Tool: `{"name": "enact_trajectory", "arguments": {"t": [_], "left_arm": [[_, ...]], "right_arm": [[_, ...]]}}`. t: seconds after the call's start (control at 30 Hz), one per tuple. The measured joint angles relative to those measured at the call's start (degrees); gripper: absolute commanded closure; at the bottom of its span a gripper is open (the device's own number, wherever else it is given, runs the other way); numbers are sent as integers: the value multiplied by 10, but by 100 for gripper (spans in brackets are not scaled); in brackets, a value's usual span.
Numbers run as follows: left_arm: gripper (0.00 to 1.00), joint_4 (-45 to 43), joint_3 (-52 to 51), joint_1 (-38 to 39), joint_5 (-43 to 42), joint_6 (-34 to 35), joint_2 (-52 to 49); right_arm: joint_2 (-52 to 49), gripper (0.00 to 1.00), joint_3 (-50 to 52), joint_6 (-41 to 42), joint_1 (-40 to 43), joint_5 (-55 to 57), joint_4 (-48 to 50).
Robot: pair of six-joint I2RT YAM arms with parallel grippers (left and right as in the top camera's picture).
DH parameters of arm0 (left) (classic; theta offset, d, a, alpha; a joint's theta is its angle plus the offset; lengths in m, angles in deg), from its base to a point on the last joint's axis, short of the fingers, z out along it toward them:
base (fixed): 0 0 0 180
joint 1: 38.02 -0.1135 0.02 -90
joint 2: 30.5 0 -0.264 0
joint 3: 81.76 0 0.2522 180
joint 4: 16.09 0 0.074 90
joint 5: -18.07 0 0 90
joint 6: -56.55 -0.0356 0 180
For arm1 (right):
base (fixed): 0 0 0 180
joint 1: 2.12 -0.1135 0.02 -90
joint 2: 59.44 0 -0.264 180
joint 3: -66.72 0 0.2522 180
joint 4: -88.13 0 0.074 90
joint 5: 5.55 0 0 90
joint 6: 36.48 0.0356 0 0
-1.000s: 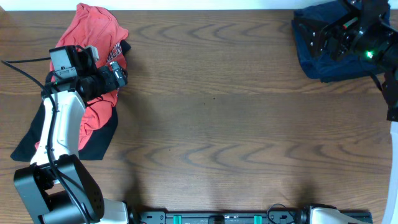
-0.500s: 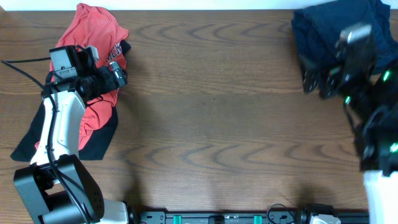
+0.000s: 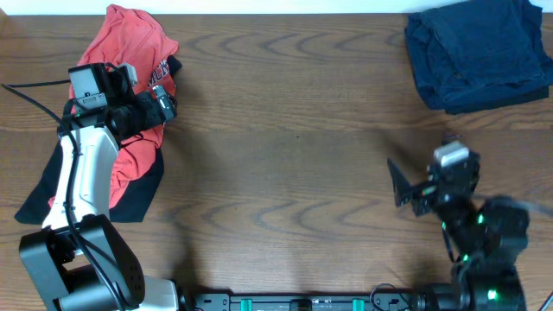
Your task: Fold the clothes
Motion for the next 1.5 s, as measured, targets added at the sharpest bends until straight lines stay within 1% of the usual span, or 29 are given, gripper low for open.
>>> {"name": "enact_trajectory", "arguments": {"t": [0.17,0.27,0.43,0.63,0.77,0.87,1.0,1.5], "left_arm": [[2,-1,0,0,0,0,0],[2,0,0,0,0,0,0],[2,0,0,0,0,0,0],[2,0,0,0,0,0,0],[2,0,0,0,0,0,0],[2,0,0,0,0,0,0],[2,0,0,0,0,0,0],[2,0,0,0,0,0,0]], "right_arm": [[99,1,82,43,-4,19,14],[134,1,122,68,-4,34,36],[169,1,180,113,-21,79,78],[195,1,221,194,-50,172,85],[216,1,246,216,-55,207,90],[237,1,262,218,-55,217,93],[257,1,269,196,-55,212,103],[259,1,272,165,-21,197,104]]}}
